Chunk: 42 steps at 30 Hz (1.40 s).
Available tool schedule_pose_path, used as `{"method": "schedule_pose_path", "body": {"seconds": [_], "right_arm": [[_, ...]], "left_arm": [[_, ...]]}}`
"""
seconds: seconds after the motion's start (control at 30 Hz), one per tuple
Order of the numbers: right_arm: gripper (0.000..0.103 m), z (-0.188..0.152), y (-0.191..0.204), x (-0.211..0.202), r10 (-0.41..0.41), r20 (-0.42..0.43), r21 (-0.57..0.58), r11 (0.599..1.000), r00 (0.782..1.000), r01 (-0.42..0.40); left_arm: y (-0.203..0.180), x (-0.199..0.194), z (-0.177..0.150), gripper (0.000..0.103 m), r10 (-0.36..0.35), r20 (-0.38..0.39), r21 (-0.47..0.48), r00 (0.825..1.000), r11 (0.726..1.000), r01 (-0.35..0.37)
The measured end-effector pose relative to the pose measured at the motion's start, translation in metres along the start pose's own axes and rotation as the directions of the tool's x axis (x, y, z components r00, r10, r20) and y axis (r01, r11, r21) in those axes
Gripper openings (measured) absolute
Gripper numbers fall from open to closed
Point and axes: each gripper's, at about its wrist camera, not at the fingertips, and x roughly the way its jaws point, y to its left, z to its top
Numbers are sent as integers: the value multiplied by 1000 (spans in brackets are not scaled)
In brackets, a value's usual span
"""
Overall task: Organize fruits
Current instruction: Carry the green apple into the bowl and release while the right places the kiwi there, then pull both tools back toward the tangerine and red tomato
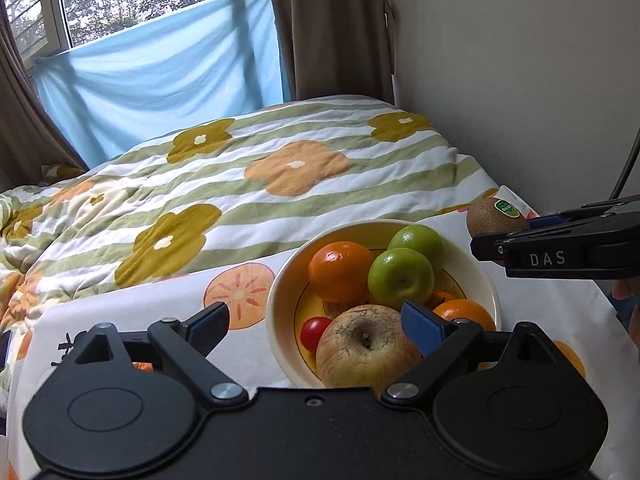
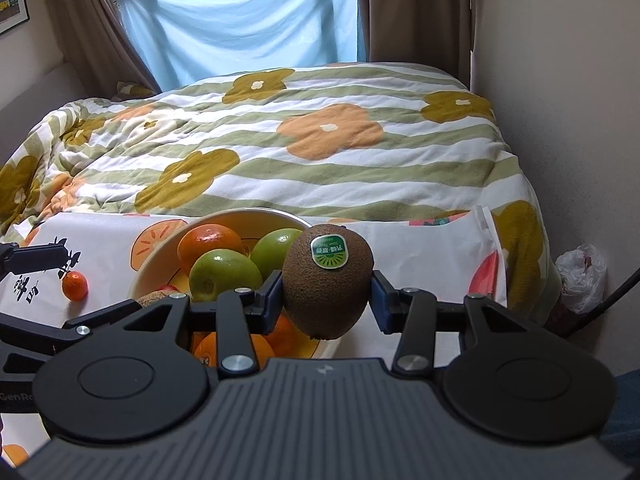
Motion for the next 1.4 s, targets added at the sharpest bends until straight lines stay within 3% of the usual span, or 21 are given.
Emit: {"method": "schedule_pose_path", "body": {"seconds": [0.43, 0.47, 0.5, 0.57, 0.73, 1.4], "right_arm": [[63, -11, 8, 27, 27, -26, -39, 999, 999, -28], [69, -11, 8, 26, 34, -15, -43, 998, 999, -35], [86, -11, 9, 24, 48, -6, -57, 997, 999, -48], [103, -10, 11, 20, 33, 18, -81, 996, 999, -32], [103, -9, 12, 10, 10, 44, -121, 993, 999, -4], [103, -18, 41, -63, 113, 82, -184, 978, 990, -97]], "left_arm": [[3, -10, -21, 95, 63, -11, -49, 998, 997, -63], [2, -10, -21, 95, 65, -12, -50, 998, 997, -66], [1, -10, -22, 95, 67, -13, -52, 998, 996, -68], [-1, -11, -23, 95, 78, -15, -59, 997, 995, -79], [-4, -17, -26, 95, 98, -11, -85, 995, 991, -99], [4, -95, -40, 95, 189, 57, -208, 980, 963, -173]]}}
